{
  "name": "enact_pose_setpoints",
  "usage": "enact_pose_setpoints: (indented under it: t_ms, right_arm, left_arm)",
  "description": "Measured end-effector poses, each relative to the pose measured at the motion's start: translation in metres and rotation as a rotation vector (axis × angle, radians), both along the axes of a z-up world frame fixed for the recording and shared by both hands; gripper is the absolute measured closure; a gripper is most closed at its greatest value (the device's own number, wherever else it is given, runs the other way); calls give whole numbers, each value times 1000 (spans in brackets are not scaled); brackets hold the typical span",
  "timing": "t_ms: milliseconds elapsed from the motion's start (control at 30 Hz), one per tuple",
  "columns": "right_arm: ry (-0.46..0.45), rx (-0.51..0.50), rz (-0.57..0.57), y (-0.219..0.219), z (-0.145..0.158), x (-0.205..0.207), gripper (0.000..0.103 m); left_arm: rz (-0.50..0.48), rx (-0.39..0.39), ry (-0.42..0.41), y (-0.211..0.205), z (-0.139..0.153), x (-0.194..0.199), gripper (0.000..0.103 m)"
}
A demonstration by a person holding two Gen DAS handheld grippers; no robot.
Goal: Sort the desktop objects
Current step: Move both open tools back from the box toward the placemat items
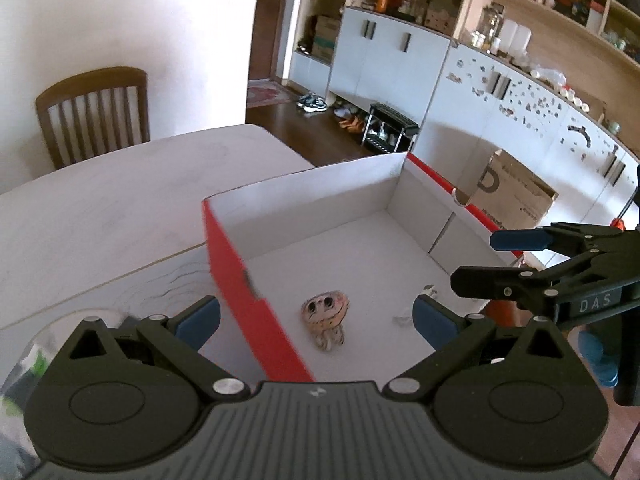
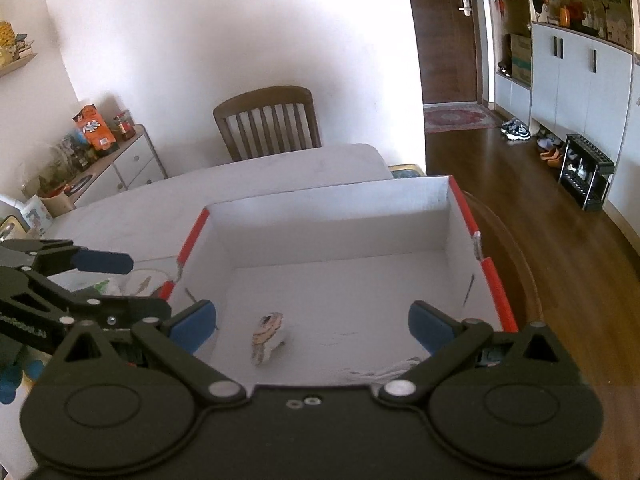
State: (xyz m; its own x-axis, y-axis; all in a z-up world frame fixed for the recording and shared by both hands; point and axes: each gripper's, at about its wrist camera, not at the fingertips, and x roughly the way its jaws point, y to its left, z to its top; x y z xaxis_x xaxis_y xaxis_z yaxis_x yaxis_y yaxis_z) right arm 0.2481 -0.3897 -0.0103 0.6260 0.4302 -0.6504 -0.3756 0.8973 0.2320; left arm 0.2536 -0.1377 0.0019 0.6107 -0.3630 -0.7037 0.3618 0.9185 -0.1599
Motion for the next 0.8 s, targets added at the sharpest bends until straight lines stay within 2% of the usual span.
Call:
enact_pose_setpoints:
  t_ms: [367, 800]
  right_arm:
    - [0, -8, 6, 47, 3, -28, 0]
    - [-15, -26, 46, 111, 11, -61, 0]
  left_arm:
    - [71, -6, -34, 51, 7, -38, 0]
    - [111, -9, -49, 115, 5, -81, 0]
